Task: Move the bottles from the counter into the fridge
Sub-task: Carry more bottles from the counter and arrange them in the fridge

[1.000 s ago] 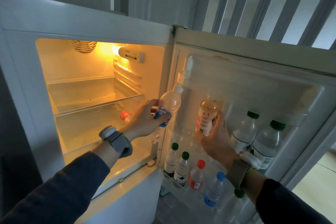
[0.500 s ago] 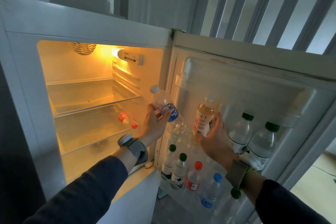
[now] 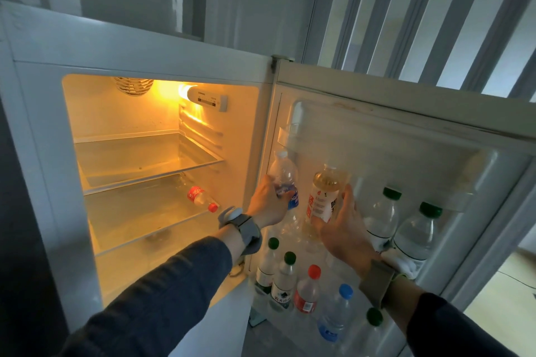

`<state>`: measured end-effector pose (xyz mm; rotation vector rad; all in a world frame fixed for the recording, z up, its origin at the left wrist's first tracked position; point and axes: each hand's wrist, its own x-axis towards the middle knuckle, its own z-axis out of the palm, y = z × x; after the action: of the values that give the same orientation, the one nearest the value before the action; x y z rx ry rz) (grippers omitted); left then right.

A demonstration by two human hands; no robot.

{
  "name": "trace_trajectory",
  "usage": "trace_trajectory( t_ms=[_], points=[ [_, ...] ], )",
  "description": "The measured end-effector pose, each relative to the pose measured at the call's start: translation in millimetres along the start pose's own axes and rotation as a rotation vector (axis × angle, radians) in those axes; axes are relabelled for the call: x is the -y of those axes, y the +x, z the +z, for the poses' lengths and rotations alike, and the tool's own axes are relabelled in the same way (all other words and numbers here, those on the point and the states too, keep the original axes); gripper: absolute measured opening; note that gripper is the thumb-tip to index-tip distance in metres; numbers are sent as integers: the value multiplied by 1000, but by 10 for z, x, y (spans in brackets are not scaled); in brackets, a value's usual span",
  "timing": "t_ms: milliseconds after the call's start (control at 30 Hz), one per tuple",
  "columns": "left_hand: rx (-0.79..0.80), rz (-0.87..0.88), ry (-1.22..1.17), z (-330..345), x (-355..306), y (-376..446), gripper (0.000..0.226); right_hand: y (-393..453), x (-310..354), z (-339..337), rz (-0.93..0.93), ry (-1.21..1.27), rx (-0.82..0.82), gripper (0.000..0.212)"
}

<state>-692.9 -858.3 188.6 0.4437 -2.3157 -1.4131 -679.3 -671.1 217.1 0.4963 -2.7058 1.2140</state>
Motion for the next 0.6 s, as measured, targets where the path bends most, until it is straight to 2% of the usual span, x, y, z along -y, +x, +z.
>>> trace_trajectory(
  t_ms=[67,333,467,600],
  points=[
    [20,-14,32,18,-80,35,62,-13,26,4,10,-4,-8,101],
    [104,31,184,65,-350,136,55,44,21,9,2,2,-18,94],
    [126,38,167,63,-354,149,70,63,30,9,-7,3,-35,96],
    [161,53,188,71,-242,152,56,91,-3,19,3,2,-41,94]
  ],
)
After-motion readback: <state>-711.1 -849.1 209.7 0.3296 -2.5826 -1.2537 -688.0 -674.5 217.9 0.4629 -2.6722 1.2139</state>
